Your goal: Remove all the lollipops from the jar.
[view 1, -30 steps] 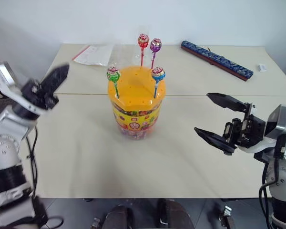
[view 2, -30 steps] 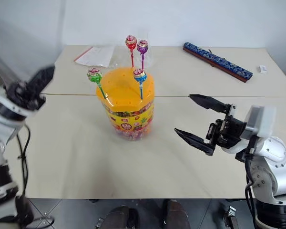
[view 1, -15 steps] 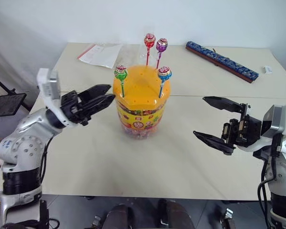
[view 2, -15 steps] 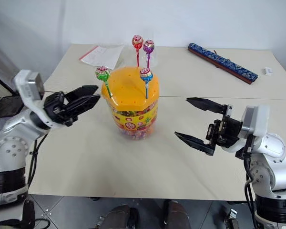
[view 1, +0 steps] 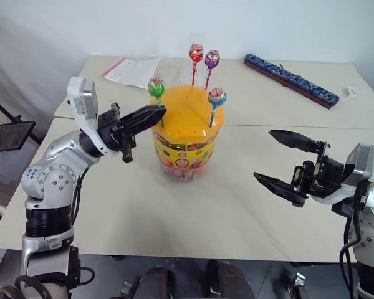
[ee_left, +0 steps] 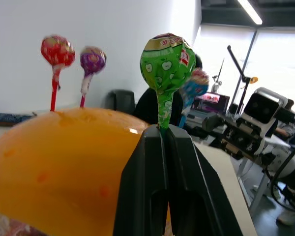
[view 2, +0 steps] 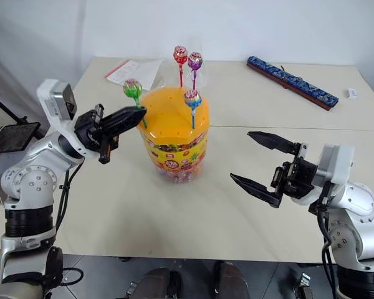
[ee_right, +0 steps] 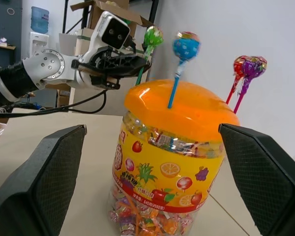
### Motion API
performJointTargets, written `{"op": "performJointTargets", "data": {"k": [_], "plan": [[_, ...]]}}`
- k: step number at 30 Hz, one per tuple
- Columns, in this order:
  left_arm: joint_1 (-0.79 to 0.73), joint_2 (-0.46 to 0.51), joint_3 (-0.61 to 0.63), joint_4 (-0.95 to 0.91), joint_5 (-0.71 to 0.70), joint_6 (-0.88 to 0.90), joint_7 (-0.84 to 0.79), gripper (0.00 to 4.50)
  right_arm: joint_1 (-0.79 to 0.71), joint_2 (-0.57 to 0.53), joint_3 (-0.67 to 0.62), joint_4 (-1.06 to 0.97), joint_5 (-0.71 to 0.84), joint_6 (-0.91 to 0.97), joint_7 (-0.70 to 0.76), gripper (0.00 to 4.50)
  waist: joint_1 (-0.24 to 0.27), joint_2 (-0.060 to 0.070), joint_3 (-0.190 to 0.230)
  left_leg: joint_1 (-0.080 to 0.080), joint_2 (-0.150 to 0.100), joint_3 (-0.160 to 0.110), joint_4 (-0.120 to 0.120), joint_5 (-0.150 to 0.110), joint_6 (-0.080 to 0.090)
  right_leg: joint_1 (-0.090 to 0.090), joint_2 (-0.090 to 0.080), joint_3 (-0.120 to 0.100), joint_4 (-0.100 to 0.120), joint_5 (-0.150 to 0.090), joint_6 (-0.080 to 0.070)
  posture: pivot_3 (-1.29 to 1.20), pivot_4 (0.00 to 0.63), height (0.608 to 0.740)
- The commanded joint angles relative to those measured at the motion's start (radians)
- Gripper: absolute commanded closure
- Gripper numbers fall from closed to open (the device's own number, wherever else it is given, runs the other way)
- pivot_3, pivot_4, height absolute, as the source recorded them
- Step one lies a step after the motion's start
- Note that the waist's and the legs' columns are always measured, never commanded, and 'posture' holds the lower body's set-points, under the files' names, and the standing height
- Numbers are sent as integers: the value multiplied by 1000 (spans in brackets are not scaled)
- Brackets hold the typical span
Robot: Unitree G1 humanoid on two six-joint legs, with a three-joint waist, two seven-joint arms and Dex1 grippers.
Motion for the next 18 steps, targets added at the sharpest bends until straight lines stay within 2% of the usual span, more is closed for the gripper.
{"op": "performJointTargets", "data": {"k": [1,5,8,11,12,15,18], "plan": [[-61,-28,140,30,-154,25,127,4485,-6,1,-16,-28,10,-15,-4,0,-1,0,0,0,0,0,0,0,0,0,0,0,0,0,0,0,150,740],[-36,0,268,87,-200,34,260,4485,-11,2,-12,-15,23,-24,33,0,-7,0,0,1,1,0,0,0,0,0,-1,0,1,0,0,0,150,740],[100,129,254,107,-8,15,284,4485,-19,-12,-4,4,31,-25,94,0,-19,0,0,2,1,0,-1,0,0,0,0,0,2,0,0,0,150,740],[362,345,159,96,184,168,328,4485,-35,-46,30,61,-30,-96,243,0,-27,0,0,3,1,0,-3,0,0,0,2,0,2,0,0,0,150,740],[450,372,167,72,211,207,360,4485,-37,-57,41,75,-37,-98,274,0,-30,0,0,3,1,1,-4,0,0,0,2,0,2,0,0,0,150,740],[622,385,209,-15,232,260,394,4485,-43,-76,72,113,-41,-89,329,0,-25,-4,0,2,1,3,-7,-1,0,-4,-4,3,0,0,0,0,150,740],[744,351,262,-115,211,329,427,4485,-49,-136,156,185,-162,-81,371,0,-16,-7,-2,0,1,-1,-7,-1,-1,-6,-7,3,2,-1,0,0,150,740]]}}
